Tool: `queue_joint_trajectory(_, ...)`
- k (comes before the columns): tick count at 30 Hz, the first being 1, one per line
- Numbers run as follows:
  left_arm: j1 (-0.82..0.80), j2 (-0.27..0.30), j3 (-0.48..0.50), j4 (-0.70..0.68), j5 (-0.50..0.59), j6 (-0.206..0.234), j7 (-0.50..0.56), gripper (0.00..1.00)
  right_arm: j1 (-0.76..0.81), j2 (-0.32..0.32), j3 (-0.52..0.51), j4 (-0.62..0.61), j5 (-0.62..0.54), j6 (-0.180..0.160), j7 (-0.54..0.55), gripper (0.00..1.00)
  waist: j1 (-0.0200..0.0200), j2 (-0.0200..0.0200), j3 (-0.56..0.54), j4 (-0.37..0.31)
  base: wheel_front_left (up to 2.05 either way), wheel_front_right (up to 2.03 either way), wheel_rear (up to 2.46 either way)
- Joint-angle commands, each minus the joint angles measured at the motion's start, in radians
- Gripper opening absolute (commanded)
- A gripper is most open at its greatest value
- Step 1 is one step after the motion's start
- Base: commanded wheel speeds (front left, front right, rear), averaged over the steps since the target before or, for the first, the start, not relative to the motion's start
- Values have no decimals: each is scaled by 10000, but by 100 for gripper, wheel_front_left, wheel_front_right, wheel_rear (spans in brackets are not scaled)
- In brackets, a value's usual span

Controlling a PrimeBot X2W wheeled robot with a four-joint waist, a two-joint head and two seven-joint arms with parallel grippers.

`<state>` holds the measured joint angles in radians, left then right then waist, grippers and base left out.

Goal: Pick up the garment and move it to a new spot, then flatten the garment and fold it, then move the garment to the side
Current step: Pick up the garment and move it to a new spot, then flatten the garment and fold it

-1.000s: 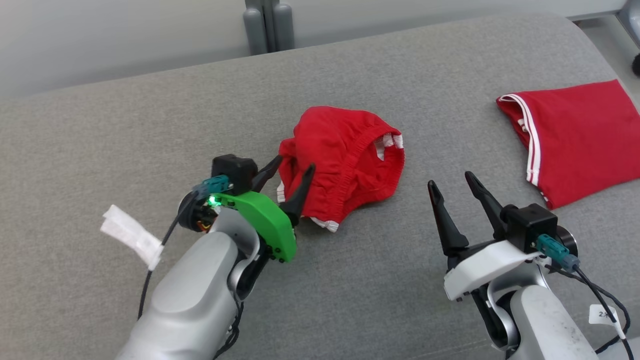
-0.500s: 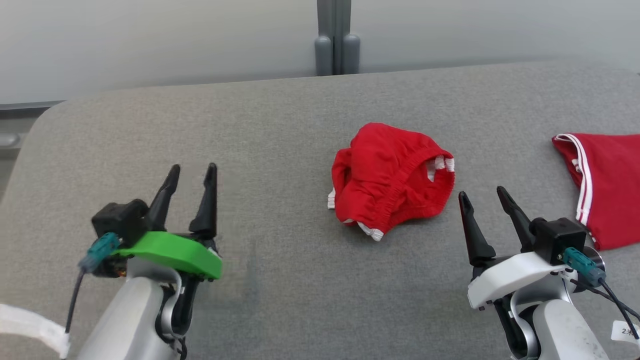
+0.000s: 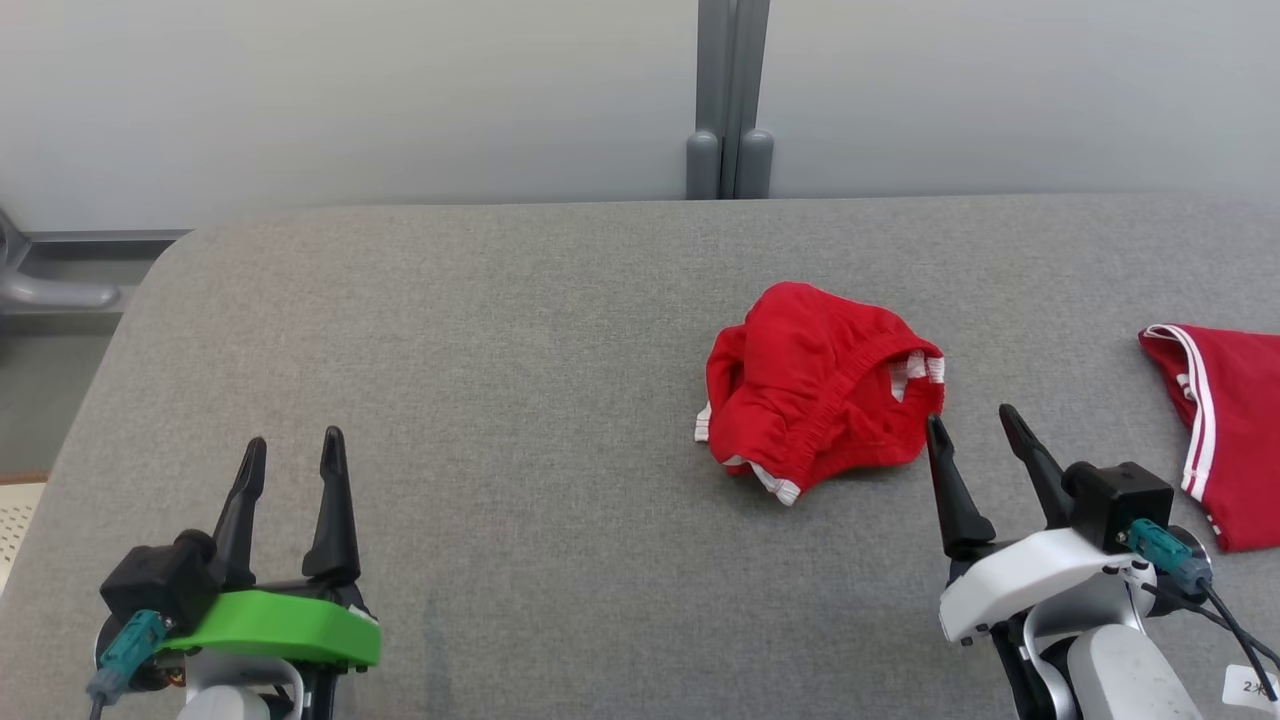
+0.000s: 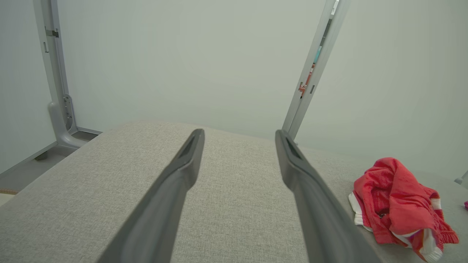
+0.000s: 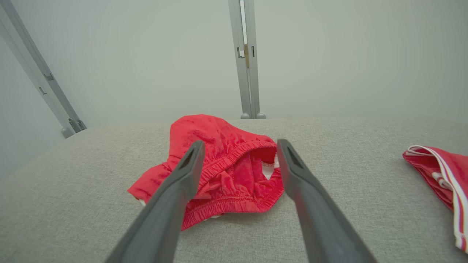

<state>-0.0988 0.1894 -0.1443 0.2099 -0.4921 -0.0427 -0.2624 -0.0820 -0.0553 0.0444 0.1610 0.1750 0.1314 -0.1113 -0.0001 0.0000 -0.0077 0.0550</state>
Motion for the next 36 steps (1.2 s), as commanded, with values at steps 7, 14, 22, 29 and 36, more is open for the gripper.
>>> queue_joint_trajectory(7,556,-374,499,-43,589,-308,-26,100,218,15,-71,114,61,-17,-71,100,1,0,-75,-72,0,0,0)
queue_joint_trajectory(14,594,-546,709,97,929,-490,-25,100,302,33,-62,164,73,-17,-118,100,1,0,-63,-87,0,0,0)
queue_joint_trajectory(22,529,-652,736,241,1037,-635,-27,100,303,43,-31,233,167,-17,-175,100,1,0,-45,-91,0,0,0)
queue_joint_trajectory(29,466,-712,792,288,1155,-704,-27,100,206,43,0,265,167,-17,-168,100,1,0,-36,-122,0,0,0)
queue_joint_trajectory(36,291,-710,723,474,1218,-785,-27,100,183,45,19,226,130,-17,-165,100,1,0,33,-228,0,0,0)
